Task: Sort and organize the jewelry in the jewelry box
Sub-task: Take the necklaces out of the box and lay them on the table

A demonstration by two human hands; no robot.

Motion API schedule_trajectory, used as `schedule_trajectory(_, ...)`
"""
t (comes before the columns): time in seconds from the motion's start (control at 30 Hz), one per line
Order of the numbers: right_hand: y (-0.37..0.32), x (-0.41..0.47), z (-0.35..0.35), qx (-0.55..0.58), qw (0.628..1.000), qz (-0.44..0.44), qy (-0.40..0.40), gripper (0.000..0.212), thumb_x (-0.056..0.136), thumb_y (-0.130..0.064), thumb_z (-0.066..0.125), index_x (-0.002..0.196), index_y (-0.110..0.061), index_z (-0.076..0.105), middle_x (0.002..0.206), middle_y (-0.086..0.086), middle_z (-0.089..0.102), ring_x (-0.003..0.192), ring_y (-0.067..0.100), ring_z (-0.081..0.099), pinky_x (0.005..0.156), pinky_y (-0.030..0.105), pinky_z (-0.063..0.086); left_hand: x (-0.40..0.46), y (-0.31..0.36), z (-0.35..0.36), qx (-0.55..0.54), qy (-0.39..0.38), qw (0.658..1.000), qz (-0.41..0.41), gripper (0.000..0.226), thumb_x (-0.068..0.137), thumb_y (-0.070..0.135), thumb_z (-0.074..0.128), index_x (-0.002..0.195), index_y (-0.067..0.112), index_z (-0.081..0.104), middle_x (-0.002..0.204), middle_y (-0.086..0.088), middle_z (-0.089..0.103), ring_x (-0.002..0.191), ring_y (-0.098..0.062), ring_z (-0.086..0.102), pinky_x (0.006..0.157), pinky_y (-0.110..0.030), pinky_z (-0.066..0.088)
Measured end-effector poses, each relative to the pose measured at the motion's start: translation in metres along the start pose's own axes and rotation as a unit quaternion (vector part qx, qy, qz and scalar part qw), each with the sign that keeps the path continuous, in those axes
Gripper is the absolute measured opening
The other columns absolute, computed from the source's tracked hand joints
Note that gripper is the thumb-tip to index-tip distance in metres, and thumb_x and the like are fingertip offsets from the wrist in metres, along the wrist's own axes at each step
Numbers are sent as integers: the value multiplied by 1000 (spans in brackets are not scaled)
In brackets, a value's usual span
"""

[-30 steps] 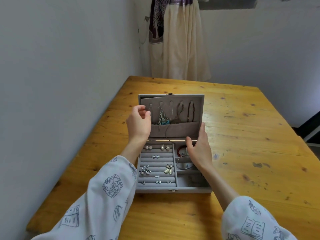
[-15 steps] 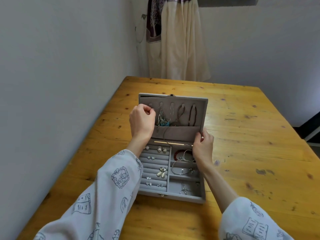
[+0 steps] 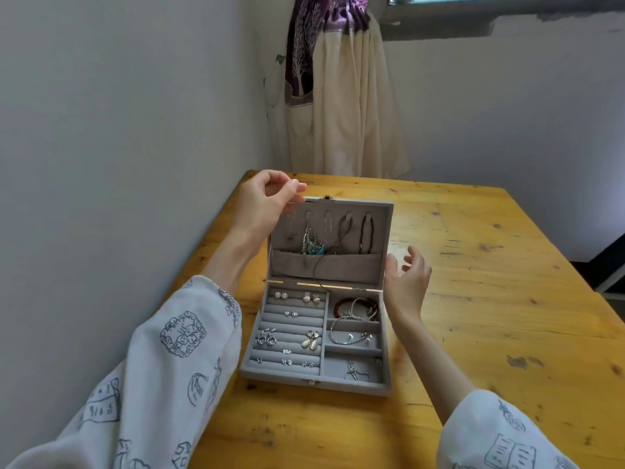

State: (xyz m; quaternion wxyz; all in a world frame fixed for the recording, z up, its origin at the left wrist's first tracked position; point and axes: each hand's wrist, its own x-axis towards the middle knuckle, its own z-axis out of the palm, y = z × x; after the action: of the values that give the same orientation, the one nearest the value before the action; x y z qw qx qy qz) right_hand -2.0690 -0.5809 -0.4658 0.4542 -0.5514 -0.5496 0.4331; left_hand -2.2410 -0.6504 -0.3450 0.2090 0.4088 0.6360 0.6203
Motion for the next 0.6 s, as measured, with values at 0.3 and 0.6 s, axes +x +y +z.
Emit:
schedule_trajectory(0.3, -54, -25, -15, 107, 938, -123, -305, 37, 100, -21, 35, 136, -17, 41, 133, -3, 51, 119, 0, 44, 88, 0, 33, -31, 42, 14, -102, -208, 972, 28, 9, 90, 9, 54, 82, 12, 54, 99, -9, 71, 85, -23, 68, 76, -29, 54)
schedule_trajectory(0.6, -24, -55, -71, 339, 822, 112, -444, 26, 88, -27, 52, 98, -4, 60, 81, 8, 65, 74, 17, 65, 67, 23, 54, -50, 23, 35, -126, -161, 977, -65, 11, 89, 4, 55, 79, 9, 52, 86, -11, 71, 73, -19, 69, 68, -25, 56)
